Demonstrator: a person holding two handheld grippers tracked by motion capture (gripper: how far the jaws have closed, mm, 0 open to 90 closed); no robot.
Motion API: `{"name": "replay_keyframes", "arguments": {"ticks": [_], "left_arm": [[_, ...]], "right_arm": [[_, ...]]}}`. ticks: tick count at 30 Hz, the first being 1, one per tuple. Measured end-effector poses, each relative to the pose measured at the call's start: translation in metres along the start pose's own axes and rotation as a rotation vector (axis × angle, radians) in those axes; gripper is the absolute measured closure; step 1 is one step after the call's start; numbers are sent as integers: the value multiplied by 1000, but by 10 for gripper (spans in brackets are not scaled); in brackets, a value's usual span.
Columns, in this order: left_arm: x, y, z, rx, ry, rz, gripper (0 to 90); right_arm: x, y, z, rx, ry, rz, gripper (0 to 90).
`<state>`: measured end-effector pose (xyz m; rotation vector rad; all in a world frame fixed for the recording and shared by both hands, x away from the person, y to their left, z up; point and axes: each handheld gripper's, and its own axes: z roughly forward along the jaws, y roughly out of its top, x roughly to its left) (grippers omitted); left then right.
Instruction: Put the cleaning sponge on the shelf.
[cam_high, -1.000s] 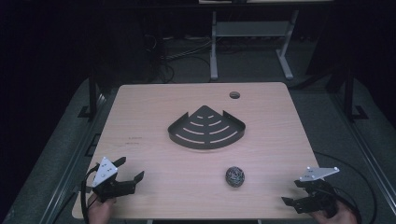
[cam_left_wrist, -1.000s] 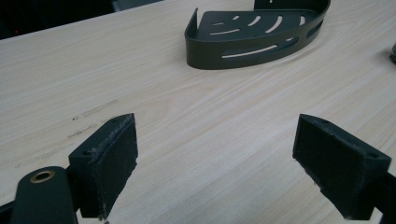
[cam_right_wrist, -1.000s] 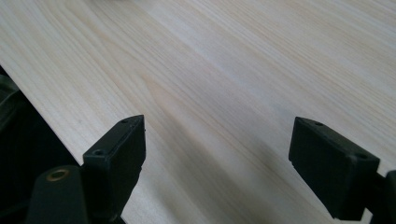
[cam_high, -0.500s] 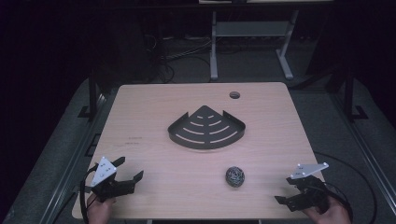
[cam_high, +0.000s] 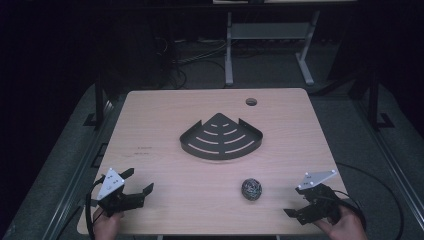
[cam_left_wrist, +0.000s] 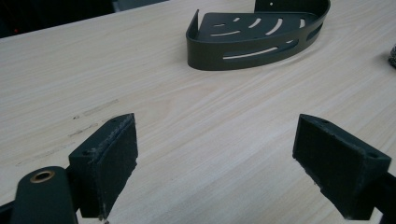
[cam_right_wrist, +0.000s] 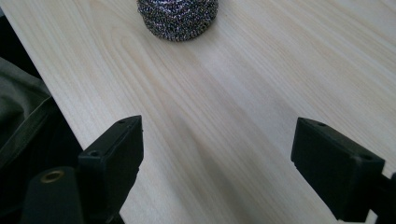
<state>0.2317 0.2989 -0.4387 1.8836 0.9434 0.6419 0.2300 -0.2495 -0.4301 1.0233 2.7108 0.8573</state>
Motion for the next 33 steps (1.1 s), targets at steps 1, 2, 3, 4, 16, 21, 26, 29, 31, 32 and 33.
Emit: {"name": "replay_keyframes", "arguments": {"ticks": [1,2,3,4,16,21,26,29,31,32,33], "left_arm": [[0,0,0,0,0,0,133],[0,0,0,-4,0,4,133],[-1,0,0,-6,-1,1,133],[-1,0,0,-6,-1,1,133],[-1,0,0,-1,1,4,133],[-1,1,0,-1,1,10,133],[-1,1,0,-2,1,6,133],[-1,1,0,-2,1,5,133],[-1,1,-1,-6,2,4,133],[0,0,-1,-6,2,4,133],[0,0,-1,-7,1,1,133]], "right_arm": [[0,0,0,0,0,0,165],[1,3,2,1,6,1,166],[1,4,3,3,8,-1,165],[1,4,3,3,8,-1,165],[8,19,13,18,32,-50,162],[9,22,14,21,37,-58,161],[10,26,15,20,37,-67,162],[10,28,17,21,40,-67,161],[12,31,20,22,49,-75,161],[12,33,21,24,48,-80,161],[13,34,21,28,49,-83,160]]}}
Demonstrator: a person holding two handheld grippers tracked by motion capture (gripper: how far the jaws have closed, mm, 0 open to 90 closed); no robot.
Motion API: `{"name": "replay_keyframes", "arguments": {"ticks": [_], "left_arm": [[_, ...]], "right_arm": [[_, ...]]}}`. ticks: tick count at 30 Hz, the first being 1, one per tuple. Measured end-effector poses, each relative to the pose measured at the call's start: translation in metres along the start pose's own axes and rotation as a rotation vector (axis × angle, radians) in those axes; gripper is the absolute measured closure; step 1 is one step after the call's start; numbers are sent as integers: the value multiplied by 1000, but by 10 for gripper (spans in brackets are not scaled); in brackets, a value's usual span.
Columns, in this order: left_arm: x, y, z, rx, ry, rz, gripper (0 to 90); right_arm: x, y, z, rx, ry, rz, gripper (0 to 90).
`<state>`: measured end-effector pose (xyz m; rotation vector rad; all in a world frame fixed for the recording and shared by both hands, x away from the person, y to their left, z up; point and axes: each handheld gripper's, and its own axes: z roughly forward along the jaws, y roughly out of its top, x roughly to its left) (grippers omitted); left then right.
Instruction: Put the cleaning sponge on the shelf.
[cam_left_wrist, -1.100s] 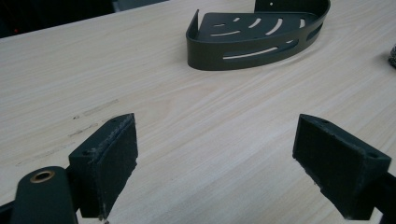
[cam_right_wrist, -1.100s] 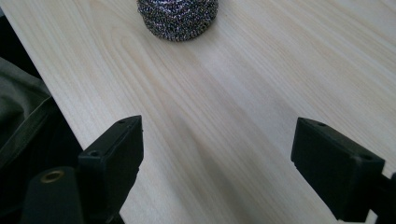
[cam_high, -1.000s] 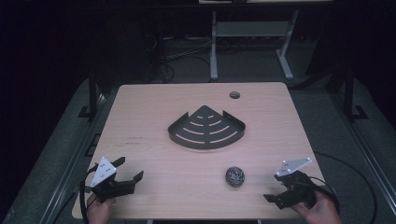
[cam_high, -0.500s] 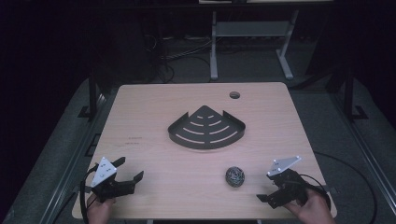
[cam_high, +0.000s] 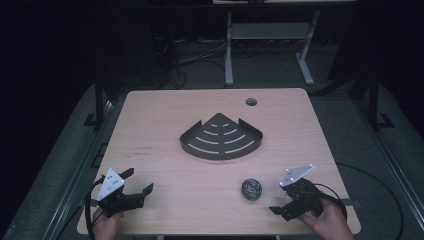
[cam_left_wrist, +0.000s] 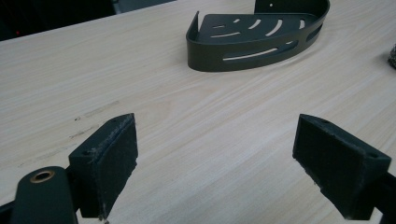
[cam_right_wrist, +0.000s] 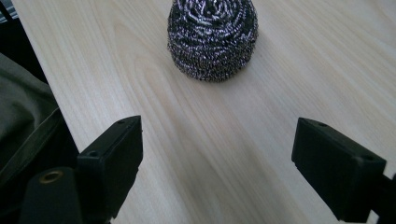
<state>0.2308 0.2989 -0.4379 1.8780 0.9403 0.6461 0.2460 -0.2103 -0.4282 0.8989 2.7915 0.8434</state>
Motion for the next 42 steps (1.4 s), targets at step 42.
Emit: {"name": "replay_keyframes", "arguments": {"ticks": [42], "left_arm": [[0,1,0,-8,-11,-7,133]], "right_arm": [[1,56,41,117,48,-74,151]]}}
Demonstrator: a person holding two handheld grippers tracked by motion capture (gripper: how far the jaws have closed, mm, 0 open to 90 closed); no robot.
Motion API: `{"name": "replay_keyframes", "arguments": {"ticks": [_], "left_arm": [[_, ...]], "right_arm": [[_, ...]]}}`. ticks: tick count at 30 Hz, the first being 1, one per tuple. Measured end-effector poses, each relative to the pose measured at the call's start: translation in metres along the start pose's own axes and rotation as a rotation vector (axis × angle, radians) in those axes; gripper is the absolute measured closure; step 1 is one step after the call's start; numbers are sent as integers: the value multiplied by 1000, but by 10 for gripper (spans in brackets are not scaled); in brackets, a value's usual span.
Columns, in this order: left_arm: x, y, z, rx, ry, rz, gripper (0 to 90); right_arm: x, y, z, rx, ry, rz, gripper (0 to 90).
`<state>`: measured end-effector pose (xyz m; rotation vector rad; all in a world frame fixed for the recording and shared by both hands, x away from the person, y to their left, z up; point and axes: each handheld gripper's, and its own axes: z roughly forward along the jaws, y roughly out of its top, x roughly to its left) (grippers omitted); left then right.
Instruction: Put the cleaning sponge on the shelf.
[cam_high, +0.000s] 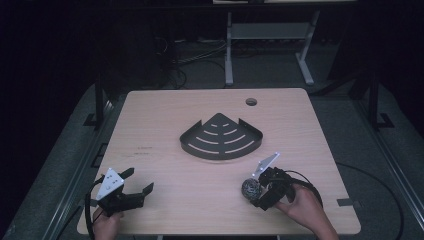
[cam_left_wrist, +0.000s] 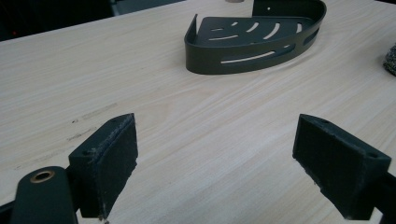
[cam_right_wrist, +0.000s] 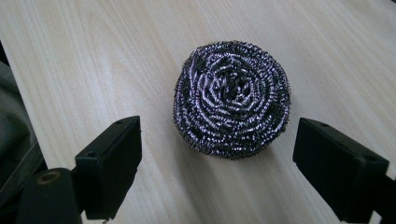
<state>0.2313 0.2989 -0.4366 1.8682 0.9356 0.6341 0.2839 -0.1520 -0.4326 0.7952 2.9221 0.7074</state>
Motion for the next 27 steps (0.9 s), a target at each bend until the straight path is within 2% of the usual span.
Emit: {"name": "replay_keyframes", "arguments": {"ticks": [12,27], "left_arm": [[0,1,0,-2,4,2,133],[1,1,-1,-6,3,-3,133]], "right_arm": [[-1,12,6,36,-13,-14,153],[-4,19,17,80,-42,-14,222]]}}
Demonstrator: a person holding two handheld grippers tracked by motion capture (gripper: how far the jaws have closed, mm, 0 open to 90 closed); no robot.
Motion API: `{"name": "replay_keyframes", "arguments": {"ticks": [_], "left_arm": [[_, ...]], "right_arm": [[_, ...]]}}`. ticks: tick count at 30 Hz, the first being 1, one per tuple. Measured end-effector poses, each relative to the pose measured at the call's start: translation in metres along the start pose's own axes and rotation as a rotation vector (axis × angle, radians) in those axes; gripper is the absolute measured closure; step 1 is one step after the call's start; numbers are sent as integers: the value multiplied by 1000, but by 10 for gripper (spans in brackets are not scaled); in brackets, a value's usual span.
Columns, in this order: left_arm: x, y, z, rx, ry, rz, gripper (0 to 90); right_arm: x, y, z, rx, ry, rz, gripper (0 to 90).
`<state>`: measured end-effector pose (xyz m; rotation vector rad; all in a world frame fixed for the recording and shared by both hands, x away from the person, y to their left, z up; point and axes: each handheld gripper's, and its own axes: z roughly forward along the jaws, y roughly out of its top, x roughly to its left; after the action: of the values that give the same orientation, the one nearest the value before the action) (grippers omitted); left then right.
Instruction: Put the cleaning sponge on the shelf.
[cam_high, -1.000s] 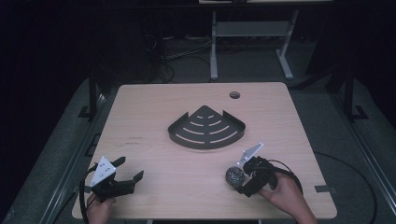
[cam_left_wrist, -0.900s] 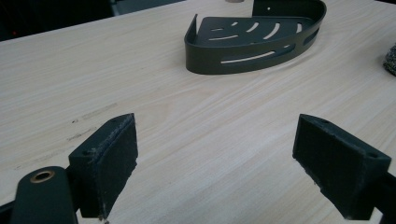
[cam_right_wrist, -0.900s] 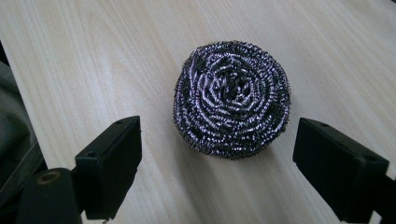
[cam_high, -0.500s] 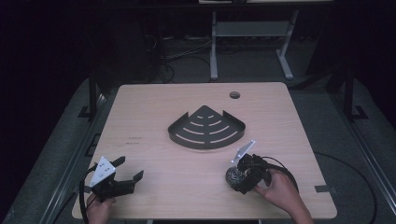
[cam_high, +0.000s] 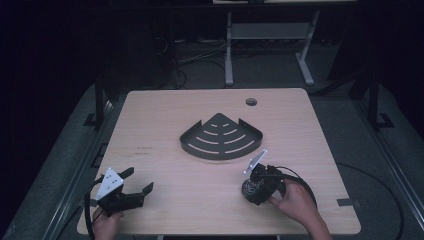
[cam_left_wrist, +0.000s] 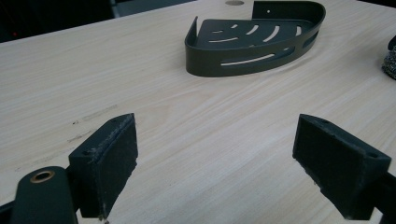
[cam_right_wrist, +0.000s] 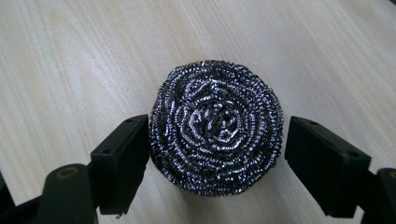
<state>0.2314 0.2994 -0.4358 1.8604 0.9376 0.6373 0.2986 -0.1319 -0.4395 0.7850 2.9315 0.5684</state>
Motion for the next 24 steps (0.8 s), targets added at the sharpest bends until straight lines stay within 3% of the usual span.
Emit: {"name": "replay_keyframes", "arguments": {"ticks": [12,24], "left_arm": [[0,1,0,-1,0,1,133],[-1,1,0,-1,-2,-1,133]], "right_arm": [[2,3,4,9,-18,-19,318],[1,5,-6,2,-5,-30,325]]}}
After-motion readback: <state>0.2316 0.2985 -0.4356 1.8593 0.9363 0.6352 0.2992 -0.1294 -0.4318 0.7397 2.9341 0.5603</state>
